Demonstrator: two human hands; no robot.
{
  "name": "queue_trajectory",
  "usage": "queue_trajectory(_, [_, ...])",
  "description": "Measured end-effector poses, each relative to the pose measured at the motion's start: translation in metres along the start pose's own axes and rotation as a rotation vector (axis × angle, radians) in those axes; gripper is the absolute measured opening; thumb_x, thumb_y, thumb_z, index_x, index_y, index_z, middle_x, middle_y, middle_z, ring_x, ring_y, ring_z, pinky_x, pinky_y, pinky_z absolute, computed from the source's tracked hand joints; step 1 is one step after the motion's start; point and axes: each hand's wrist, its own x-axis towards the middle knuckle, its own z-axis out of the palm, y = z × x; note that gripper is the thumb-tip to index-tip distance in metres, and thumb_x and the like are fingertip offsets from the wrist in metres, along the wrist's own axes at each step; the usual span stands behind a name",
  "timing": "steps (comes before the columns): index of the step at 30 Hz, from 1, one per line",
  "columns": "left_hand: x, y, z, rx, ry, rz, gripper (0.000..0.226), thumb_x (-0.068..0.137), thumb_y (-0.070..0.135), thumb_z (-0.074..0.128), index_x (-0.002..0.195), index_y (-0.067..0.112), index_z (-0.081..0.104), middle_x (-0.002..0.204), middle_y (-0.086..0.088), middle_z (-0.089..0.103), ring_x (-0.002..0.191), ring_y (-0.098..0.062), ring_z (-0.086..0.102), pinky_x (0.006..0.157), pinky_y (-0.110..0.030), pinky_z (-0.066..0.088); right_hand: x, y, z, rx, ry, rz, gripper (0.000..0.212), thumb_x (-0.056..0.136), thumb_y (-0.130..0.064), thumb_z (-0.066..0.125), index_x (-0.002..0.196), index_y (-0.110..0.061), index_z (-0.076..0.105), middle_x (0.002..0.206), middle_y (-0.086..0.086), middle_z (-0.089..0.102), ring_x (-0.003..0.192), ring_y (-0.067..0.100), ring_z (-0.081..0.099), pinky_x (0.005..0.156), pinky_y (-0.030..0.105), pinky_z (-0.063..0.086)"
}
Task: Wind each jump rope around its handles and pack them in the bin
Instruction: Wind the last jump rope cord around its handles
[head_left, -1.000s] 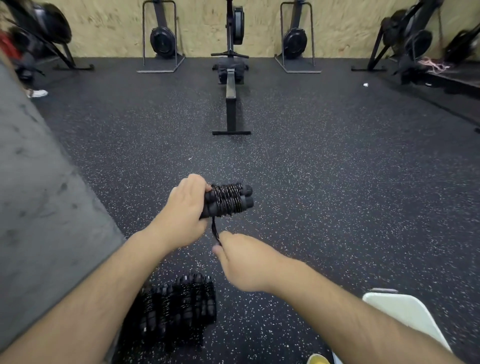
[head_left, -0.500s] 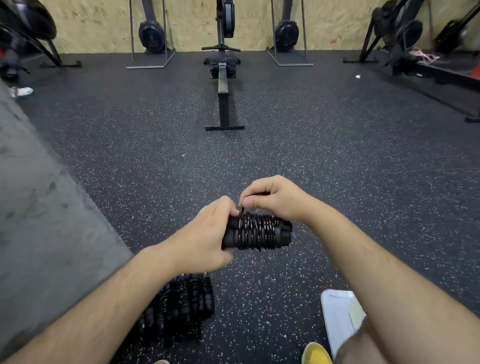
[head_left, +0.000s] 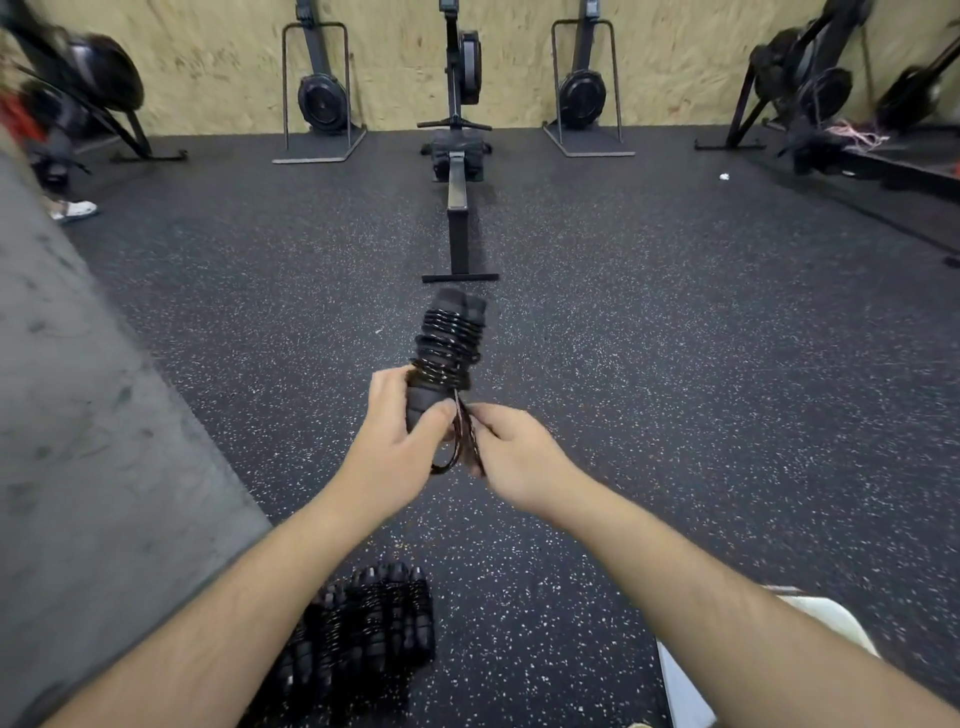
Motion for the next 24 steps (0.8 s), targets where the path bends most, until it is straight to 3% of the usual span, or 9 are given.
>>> queue_trajectory(3, [0.006,-0.002,0.000,-0.138,0.050,-0.117,0.034,0.102,0.024,0.053,0.134,0.034,0.047,0.116,0.012,0.061,0.092,0.013,0.057,0.080,-0.017,0.041,-0.013,-0.010,0.012,-0.098,0.110,-0.157,0.027,0.103,-0.019,0.032,0.093,-0.017,0.057,0.078,-0.006,0.061,0.068,0.011,0.054,0.064,0.032,0.046])
queue_trajectory(5, [0.006,-0.001,0.000,-0.248,0.060,-0.133,0.045,0.101,0.026,0.052,0.141,0.044,0.041,0.119,0.022,0.061,0.098,0.017,0.058,0.087,-0.021,0.043,-0.022,-0.015,0.017,-0.156,0.178,-0.251,0.025,0.104,-0.020,0.031,0.110,-0.024,0.055,0.099,-0.007,0.064,0.088,0.011,0.059,0.080,0.034,0.049])
queue_trajectory(7, [0.007,-0.001,-0.001,-0.351,0.073,-0.136,0.057,0.095,0.034,0.056,0.141,0.059,0.036,0.130,0.018,0.060,0.116,0.004,0.059,0.102,-0.032,0.046,-0.028,-0.018,0.018,-0.153,0.226,-0.272,0.033,0.105,-0.021,0.034,0.136,-0.025,0.041,0.114,-0.006,0.063,0.099,0.011,0.059,0.086,0.031,0.046])
queue_trajectory(9, [0.006,-0.001,-0.001,-0.419,0.077,-0.143,0.060,0.088,0.038,0.057,0.134,0.070,0.037,0.133,0.013,0.060,0.123,-0.010,0.059,0.109,-0.044,0.045,-0.030,-0.019,0.015,-0.195,0.226,-0.294,0.043,0.104,-0.021,0.037,0.147,-0.023,0.031,0.126,-0.003,0.060,0.109,0.011,0.056,0.093,0.029,0.044])
queue_trajectory(11, [0.005,0.000,-0.002,-0.464,0.078,-0.142,0.060,0.087,0.036,0.058,0.134,0.069,0.039,0.131,0.010,0.062,0.123,-0.014,0.061,0.110,-0.049,0.044,-0.031,-0.018,0.013,-0.249,0.210,-0.341,0.051,0.103,-0.020,0.040,0.152,-0.020,0.028,0.133,-0.005,0.054,0.117,0.006,0.050,0.102,0.025,0.040])
queue_trajectory(15, [0.005,0.000,-0.004,-0.579,0.044,-0.117,0.061,0.098,0.022,0.054,0.143,0.060,0.037,0.130,0.010,0.065,0.117,-0.016,0.065,0.104,-0.045,0.048,-0.029,-0.017,0.010,-0.249,0.142,-0.410,0.067,0.103,-0.019,0.046,0.160,-0.018,0.010,0.108,-0.012,0.040,0.090,-0.001,0.049,0.087,0.017,0.043])
queue_trajectory(19, [0.001,0.004,-0.001,-0.601,-0.005,-0.081,0.057,0.106,0.008,0.041,0.141,0.052,0.047,0.133,0.012,0.065,0.122,-0.016,0.061,0.103,-0.040,0.047,-0.027,-0.014,0.006,-0.306,0.062,-0.479,0.082,0.101,-0.019,0.049,0.160,-0.023,-0.007,0.115,-0.007,0.034,0.087,0.007,0.049,0.087,0.033,0.050])
queue_trajectory(22, [0.000,0.009,0.002,-0.644,-0.017,-0.100,0.051,0.106,0.009,0.039,0.135,0.048,0.056,0.127,0.008,0.069,0.103,-0.015,0.061,0.081,-0.033,0.048,-0.023,-0.014,0.001,-0.388,0.098,-0.545,0.076,0.100,-0.019,0.048,0.160,-0.022,0.000,0.118,-0.003,0.034,0.097,0.014,0.047,0.091,0.036,0.049])
queue_trajectory(24, [0.001,0.011,0.001,-0.710,-0.027,-0.124,0.051,0.106,0.007,0.036,0.138,0.042,0.055,0.125,0.006,0.070,0.096,-0.013,0.063,0.073,-0.027,0.049,-0.019,-0.013,-0.002,-0.375,0.198,-0.603,0.068,0.099,-0.020,0.050,0.159,-0.021,0.020,0.120,-0.001,0.033,0.099,0.015,0.045,0.094,0.030,0.049])
